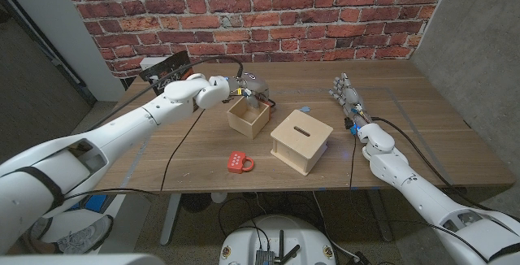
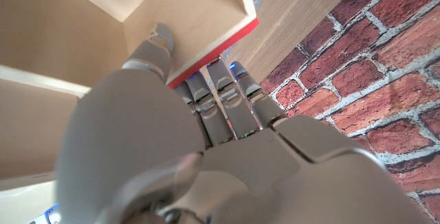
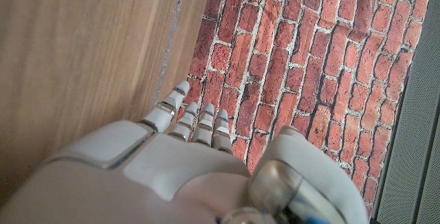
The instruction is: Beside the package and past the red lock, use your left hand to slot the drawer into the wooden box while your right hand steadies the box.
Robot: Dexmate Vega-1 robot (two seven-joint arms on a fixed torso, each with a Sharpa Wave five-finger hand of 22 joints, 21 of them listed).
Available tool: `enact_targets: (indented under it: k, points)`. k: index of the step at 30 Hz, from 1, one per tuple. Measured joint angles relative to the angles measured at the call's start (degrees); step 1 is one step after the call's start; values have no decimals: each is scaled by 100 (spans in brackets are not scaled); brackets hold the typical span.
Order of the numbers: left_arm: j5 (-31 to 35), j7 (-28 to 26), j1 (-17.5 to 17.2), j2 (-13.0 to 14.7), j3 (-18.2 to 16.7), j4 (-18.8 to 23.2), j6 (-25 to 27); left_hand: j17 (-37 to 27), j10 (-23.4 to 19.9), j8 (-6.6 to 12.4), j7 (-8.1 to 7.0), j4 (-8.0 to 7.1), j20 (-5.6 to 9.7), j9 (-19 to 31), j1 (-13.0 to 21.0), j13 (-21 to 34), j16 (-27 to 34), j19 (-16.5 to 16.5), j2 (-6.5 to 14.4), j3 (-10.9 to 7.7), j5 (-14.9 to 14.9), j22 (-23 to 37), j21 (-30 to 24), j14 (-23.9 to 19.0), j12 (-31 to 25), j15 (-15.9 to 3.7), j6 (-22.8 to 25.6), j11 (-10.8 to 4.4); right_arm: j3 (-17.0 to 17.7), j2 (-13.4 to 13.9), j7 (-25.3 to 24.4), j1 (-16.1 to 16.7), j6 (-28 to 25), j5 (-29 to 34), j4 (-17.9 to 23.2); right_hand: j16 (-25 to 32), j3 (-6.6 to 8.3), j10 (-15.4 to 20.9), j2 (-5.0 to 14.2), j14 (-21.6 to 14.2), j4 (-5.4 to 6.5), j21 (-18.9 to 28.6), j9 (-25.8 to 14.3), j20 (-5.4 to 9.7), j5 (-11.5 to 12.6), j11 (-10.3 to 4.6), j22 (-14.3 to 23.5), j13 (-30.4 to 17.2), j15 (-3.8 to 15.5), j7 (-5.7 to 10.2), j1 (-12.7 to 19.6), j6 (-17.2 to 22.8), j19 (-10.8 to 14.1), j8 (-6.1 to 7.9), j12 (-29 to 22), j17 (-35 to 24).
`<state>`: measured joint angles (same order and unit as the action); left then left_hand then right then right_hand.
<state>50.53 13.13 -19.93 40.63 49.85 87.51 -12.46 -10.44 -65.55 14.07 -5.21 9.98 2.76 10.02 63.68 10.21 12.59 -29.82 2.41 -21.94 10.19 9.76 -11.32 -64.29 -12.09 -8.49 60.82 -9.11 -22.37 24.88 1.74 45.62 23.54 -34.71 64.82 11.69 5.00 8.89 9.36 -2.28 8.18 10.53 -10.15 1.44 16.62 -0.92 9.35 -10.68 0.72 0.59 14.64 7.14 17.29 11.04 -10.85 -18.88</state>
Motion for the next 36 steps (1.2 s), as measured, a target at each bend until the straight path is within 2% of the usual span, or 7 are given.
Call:
enact_targets:
  k: [9, 20, 26, 36]
  points:
    - [1, 18, 160, 8, -31, -27, -65, 6, -17, 0, 19, 7, 0, 0, 52, 0, 0, 0, -52, 7, 1, 0, 0, 0, 0, 0, 20, 0, 12, 25, 49, 10, 6, -31, 28, 0, 0, 0, 0, 0, 0, 0, 0, 0, 0, 0, 0, 0, 0, 0, 0, 0, 0, 0, 0, 0]
    - [12, 17, 386, -78, 2, -247, -225, 10, -17, -10, 20, 0, 0, 0, 53, 0, -33, 0, -53, 31, 0, -1, 0, -1, 24, -2, 21, 1, 17, 81, 94, 51, 17, -40, 117, 0, 0, 0, 0, 0, 0, 0, 0, 0, 0, 0, 0, 0, 0, 0, 0, 0, 0, 0, 0, 0]
    - [12, -14, 498, -135, 48, -384, -295, 23, -19, -31, 23, -1, 0, 0, 52, 0, -52, 1, -52, 48, -2, -1, 44, -42, 34, -43, 60, -1, 28, 169, 95, 133, 17, -21, 278, 0, 0, 0, 0, 0, 0, 0, 0, 0, 0, 0, 0, 0, 0, 0, 0, 0, 0, 0, 0, -1]
    - [-22, -132, 550, -170, 72, -456, -409, 20, -37, -58, 20, 6, 3, 0, 51, 0, -56, 46, -51, 56, -11, -1, 44, -42, 63, -44, 79, -20, 79, 472, 83, 396, 0, 0, 826, 0, 0, 0, 0, 0, 0, 0, 0, 0, 0, 0, 0, 0, 0, 0, 0, 0, 0, 0, 0, -1]
